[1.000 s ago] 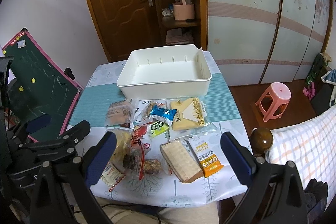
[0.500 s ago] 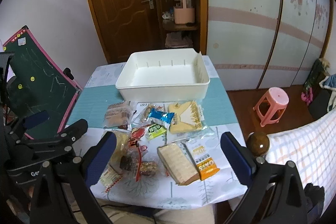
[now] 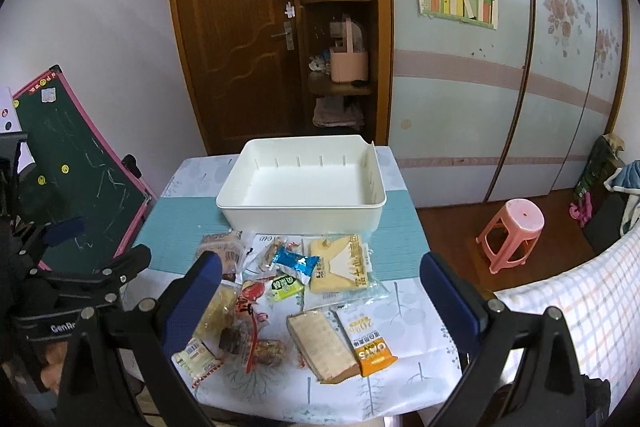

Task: Organize snacks
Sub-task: 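Grasp the small white wrapper with left tool while right tool grasps the OATS bar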

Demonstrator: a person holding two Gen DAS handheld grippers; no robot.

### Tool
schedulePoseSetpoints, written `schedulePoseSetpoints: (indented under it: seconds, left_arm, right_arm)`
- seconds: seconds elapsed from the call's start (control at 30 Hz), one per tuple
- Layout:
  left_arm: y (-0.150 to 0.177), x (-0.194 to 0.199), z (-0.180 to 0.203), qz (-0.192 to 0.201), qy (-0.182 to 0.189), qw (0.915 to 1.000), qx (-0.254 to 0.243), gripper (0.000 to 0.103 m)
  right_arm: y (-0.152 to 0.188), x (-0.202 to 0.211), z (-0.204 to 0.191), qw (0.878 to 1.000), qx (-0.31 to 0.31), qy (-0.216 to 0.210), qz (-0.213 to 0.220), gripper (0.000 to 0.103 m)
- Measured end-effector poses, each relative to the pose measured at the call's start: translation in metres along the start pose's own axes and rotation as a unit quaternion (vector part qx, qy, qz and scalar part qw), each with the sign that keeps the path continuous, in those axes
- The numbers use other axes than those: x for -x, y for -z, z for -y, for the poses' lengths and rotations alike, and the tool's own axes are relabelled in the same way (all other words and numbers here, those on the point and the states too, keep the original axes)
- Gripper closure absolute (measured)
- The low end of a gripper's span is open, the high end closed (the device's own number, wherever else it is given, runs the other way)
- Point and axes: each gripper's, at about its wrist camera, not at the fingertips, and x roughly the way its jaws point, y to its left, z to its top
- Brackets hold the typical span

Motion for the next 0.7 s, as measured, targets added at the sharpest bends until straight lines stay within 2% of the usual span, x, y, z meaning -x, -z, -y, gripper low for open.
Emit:
schedulePoseSetpoints:
  seconds: [0.17,0.3,0.47,0.57,0.7]
  left_arm:
    - [0.019,-0.031,-0.014,-0.037,0.020,0.9990,-0.017,0.002]
    - [0.048,-0.069,-0.030,-0.099,0.059,0.9930,-0.029,0.002]
    - [0.093,-0.116,-0.051,-0.194,0.105,0.9753,-0.009,0.002]
    - [0.119,-0.141,-0.055,-0.245,0.110,0.9634,-0.002,0.002]
    - [0.136,-0.155,-0.050,-0.277,0.133,0.9516,0.000,0.002]
  right_arm:
    - [0.014,-0.029,0.014,0.999,0.010,0.012,-0.042,0.003]
    - [0.033,-0.061,0.036,0.996,0.000,0.017,-0.089,0.003]
    - [0.067,-0.102,0.056,0.989,-0.005,0.018,-0.149,0.003]
    - [0.089,-0.124,0.061,0.983,-0.002,0.020,-0.184,0.004]
    - [0.107,-0.150,0.064,0.975,-0.002,0.015,-0.222,0.016]
